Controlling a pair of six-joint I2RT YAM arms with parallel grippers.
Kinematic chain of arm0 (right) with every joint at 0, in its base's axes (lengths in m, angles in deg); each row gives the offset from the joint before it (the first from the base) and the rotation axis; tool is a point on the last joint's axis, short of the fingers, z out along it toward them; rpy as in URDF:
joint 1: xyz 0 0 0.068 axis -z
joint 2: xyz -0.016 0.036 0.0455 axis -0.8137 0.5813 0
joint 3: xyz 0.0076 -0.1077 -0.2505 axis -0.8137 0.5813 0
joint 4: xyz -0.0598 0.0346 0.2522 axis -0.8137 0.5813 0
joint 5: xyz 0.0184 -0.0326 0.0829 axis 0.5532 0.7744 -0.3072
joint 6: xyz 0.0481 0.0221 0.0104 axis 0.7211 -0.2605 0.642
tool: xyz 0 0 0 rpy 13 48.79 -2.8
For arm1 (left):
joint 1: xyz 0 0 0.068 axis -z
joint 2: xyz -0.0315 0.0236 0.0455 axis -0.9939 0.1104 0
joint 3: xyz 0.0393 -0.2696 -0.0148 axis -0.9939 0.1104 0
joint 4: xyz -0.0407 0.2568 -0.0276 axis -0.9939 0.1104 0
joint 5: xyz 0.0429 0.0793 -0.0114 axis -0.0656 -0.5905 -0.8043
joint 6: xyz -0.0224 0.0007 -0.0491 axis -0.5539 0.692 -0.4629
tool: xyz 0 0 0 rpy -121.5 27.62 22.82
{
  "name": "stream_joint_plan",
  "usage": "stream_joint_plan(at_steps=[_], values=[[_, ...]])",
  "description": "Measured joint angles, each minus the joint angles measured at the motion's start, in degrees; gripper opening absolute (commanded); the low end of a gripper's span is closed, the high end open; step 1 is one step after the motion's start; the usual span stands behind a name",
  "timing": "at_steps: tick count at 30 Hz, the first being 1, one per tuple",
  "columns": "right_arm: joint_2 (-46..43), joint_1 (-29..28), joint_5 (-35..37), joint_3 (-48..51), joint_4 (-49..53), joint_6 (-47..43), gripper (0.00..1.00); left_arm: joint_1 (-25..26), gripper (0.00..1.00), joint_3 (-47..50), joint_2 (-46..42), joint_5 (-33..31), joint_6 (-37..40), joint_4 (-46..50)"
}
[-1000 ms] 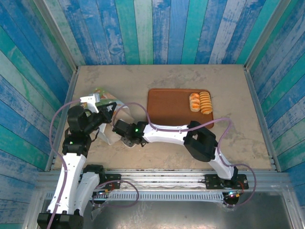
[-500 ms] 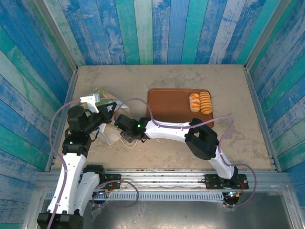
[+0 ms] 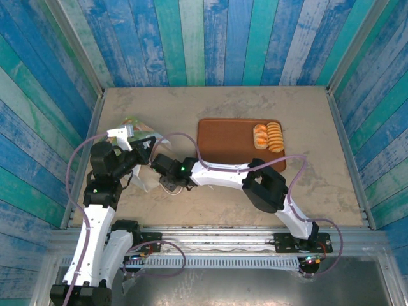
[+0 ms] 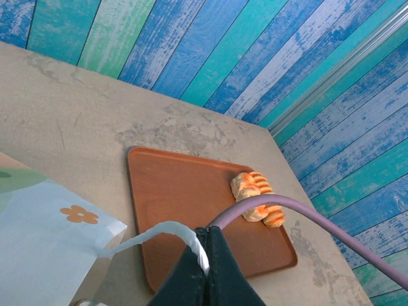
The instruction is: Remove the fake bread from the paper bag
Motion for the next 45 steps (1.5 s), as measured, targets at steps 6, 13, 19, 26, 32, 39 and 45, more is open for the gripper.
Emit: stream_joint_plan(at_steps=[6, 13, 19, 26, 32, 39, 45], values=[[-0.4, 0.0, -0.6, 1.6, 0.0, 0.2, 0.27, 0.0, 0.0, 0.0, 0.0, -0.2, 0.0, 0.0], [-3.3, -0.2, -1.6, 3.2, 0.4, 1.2, 0.32, 0.0, 0.0, 0.0, 0.0, -0.3, 0.0, -0.3], [-4.9, 0.0, -0.3, 3.8, 0.3, 2.8, 0.42, 0.0, 0.0, 0.0, 0.0, -0.3, -0.2, -0.8], [-4.2, 1.5, -0.4, 2.2, 0.0, 5.0, 0.46, 0.0, 0.0, 0.0, 0.0, -0.2, -0.5, -0.7], [-1.7, 2.8, -1.4, -0.9, -1.4, 5.2, 0.48, 0.0, 0.0, 0.0, -0.4, -0.2, -0.5, -0.3], [2.6, 2.9, -2.5, -4.0, -2.5, 5.1, 0.49, 0.0, 0.0, 0.0, -0.4, -0.1, -0.7, -0.3], [4.3, 3.3, -5.0, -4.8, -2.8, 4.6, 0.4, 0.0, 0.0, 0.0, -0.5, -0.1, -0.7, -0.1]])
